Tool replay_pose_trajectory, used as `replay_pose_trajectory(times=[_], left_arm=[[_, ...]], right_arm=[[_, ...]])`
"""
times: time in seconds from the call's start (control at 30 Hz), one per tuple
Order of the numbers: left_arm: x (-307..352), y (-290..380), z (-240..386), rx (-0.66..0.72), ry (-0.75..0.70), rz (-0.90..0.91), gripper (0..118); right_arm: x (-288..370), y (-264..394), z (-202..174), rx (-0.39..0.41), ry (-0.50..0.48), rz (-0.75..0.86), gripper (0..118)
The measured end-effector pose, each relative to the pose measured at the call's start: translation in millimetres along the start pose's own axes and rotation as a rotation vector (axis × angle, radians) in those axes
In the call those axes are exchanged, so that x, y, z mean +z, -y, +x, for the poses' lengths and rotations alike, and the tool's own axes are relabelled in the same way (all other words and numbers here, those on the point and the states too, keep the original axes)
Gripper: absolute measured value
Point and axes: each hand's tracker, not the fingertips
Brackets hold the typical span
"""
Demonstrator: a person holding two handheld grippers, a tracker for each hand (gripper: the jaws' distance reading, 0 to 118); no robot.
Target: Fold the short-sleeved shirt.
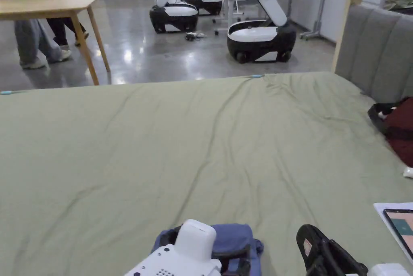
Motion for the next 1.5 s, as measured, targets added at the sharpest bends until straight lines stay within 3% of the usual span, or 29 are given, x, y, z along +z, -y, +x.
replay_pose_trajectory(times=[0.07, 0.1, 0.13, 0.17, 0.37, 0.47, 0.53, 0.63, 0.7, 0.73, 0.77, 0.8, 0.83, 0.87, 0.97, 1.03, 1.1, 1.13, 1.17, 1.2, 1.23, 1.3, 1.37, 1.5], left_arm=[[-4.3, -1.7, -29.2, 0.136, -0.057, -0.097, 92], [-11.8, 3.5, -41.1, 0.204, -0.052, -0.154, 78], [-22.1, 7.7, -45.8, 0.238, -0.04, -0.205, 43], [-30.7, 16.5, -44.8, 0.221, -0.009, -0.244, 17], [-71.5, 51.8, 28.7, 0.23, 0.261, -0.29, 14], [-74.1, 53.4, 33.8, 0.232, 0.235, -0.319, 14], [-54.3, 45.1, 11.9, 0.292, 0.258, -0.262, 14], [-10.7, 31.4, -26.1, 0.261, 0.185, -0.168, 14], [14.7, 28.9, -63.6, 0.32, 0.133, -0.126, 14], [25.8, 30.4, -81.9, 0.357, 0.11, -0.105, 14], [32.8, 35.3, -101.7, 0.401, 0.092, -0.099, 22], [36.5, 41.4, -118.5, 0.441, 0.077, -0.11, 51], [37.1, 49.4, -134.7, 0.482, 0.066, -0.138, 100], [35.3, 61.2, -148.2, 0.537, 0.095, -0.182, 115], [13.8, 92.3, -171.3, 0.785, 0.353, -0.277, 115], [-15.3, 115.9, -166.1, 0.925, 0.498, -0.33, 114], [-35.0, 121.5, -155.8, 0.967, 0.602, -0.175, 114], [-47.5, 118.8, -152.1, 1.011, 0.621, -0.185, 114], [-57.7, 113.0, -146.0, 1.045, 0.62, -0.2, 110], [-62.8, 108.7, -137.5, 1.02, 0.593, -0.2, 88], [-68.6, 103.2, -133.7, 0.998, 0.574, -0.22, 25], [-77.5, 97.5, -125.3, 0.892, 0.343, -0.318, 23], [-68.6, 91.7, -127.5, 0.914, 0.39, -0.296, 23], [-20.1, 65.4, -153.9, 0.732, 0.265, -0.263, 23]], right_arm=[[-6.6, -0.9, 1.7, -0.023, 0.042, -0.036, 6], [-9.5, -1.7, 2.3, -0.028, 0.054, -0.049, 6], [-12.6, -2.7, 2.8, -0.029, 0.064, -0.067, 6], [-16.1, -3.6, 2.6, -0.029, 0.078, -0.086, 6], [-29.7, -9.0, -10.0, 0.029, 0.14, -0.178, 6], [-34.4, -12.1, -25.4, 0.097, 0.175, -0.286, 6], [-42.5, -8.0, -33.6, 0.077, 0.116, -0.377, 6], [-68.1, 11.0, -44.9, 0.008, 0.102, -0.481, 6], [-88.7, 28.0, -49.6, -0.042, 0.067, -0.542, 6], [-97.7, 35.5, -51.0, -0.073, 0.056, -0.584, 6], [-103.9, 41.9, -50.5, -0.086, 0.066, -0.625, 6], [-106.8, 46.1, -50.2, -0.067, 0.101, -0.663, 6], [-108.2, 49.3, -49.0, -0.025, 0.154, -0.702, 6], [-111.6, 58.4, -40.6, 0.005, 0.188, -0.727, 6], [-105.1, 60.4, -20.7, -0.006, 0.242, -0.708, 6], [-95.6, 58.5, -4.9, -0.15, 0.206, -0.671, 6], [-88.4, 57.9, 1.6, -0.19, 0.193, -0.629, 6], [-82.4, 55.6, 3.5, -0.203, 0.193, -0.625, 6], [-81.3, 55.3, 4.2, -0.203, 0.186, -0.626, 6], [-80.8, 55.1, 3.3, -0.198, 0.183, -0.625, 6], [-79.4, 53.1, -1.3, -0.186, 0.175, -0.619, 6], [-77.9, 50.3, -9.5, -0.161, 0.138, -0.614, 6], [-76.5, 50.5, -16.2, -0.132, 0.099, -0.603, 6], [-67.6, 53.9, -25.3, -0.097, 0.046, -0.542, 6]])
